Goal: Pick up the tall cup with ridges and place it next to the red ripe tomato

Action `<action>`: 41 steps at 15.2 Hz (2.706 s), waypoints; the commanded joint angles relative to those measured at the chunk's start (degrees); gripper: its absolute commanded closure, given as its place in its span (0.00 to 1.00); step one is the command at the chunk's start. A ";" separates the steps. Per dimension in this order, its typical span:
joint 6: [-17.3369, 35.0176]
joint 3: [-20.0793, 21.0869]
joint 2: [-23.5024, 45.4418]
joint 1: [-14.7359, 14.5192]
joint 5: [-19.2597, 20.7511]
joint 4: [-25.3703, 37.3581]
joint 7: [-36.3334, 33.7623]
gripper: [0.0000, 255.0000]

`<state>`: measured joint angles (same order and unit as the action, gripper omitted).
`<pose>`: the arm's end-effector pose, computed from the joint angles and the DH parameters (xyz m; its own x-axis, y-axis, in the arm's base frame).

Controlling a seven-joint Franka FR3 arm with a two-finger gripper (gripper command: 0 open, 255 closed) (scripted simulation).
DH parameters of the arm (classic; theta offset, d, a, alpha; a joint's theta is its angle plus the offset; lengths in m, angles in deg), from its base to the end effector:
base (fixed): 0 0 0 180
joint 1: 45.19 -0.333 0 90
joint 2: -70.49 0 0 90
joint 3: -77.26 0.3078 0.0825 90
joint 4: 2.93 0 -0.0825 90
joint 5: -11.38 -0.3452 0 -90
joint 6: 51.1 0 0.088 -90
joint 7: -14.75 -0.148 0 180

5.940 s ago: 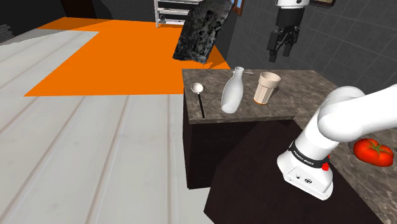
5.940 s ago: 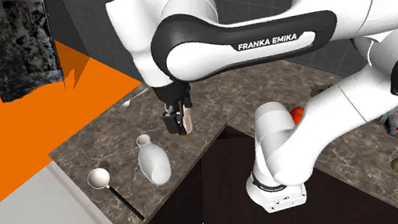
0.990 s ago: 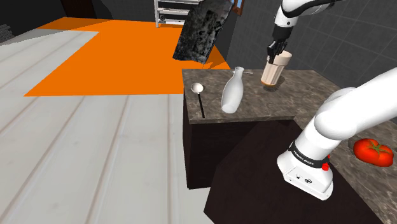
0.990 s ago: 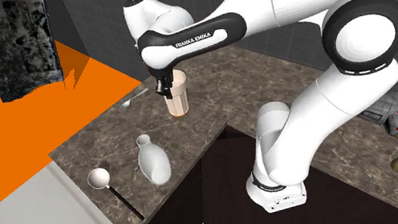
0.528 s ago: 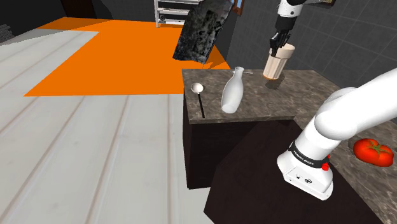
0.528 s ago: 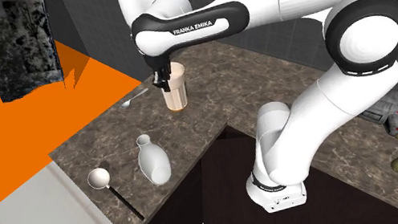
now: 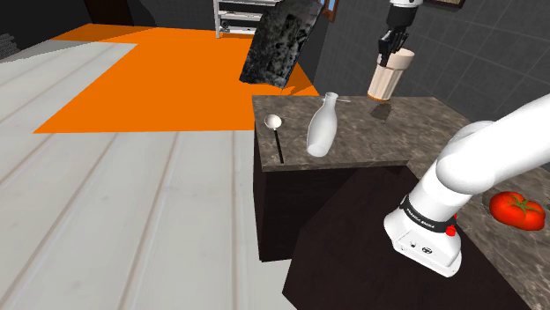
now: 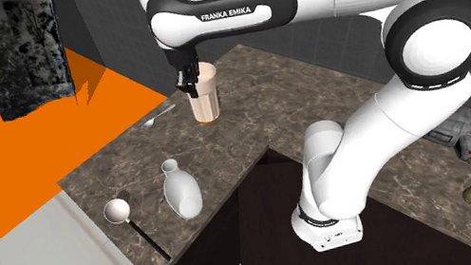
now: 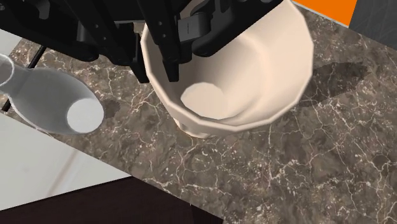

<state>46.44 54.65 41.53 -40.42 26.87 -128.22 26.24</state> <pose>0.3089 -0.2227 0.5225 0.9807 -0.1939 -0.0257 -0.1914 -0.9785 0.0767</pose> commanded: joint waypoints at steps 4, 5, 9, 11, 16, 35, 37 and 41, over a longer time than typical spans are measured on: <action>-3.84 0.41 0.44 -0.20 -0.45 4.34 0.59 1.00; -3.99 0.43 0.46 -0.21 -0.47 4.50 0.61 1.00; -6.08 0.01 -7.29 2.25 2.28 -0.66 2.40 1.00; -7.38 -0.29 -11.04 3.61 3.62 -2.84 3.56 1.00; -11.24 -1.44 -19.94 7.20 7.07 -7.11 7.20 1.00; -27.67 -10.85 -43.75 20.59 23.66 -8.24 29.90 1.00; -29.08 -12.21 -45.12 21.54 25.83 -7.04 32.83 1.00; -31.54 -14.98 -47.23 23.04 30.29 -3.97 38.87 1.00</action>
<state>15.28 40.45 -5.20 -17.67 55.94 -132.77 63.68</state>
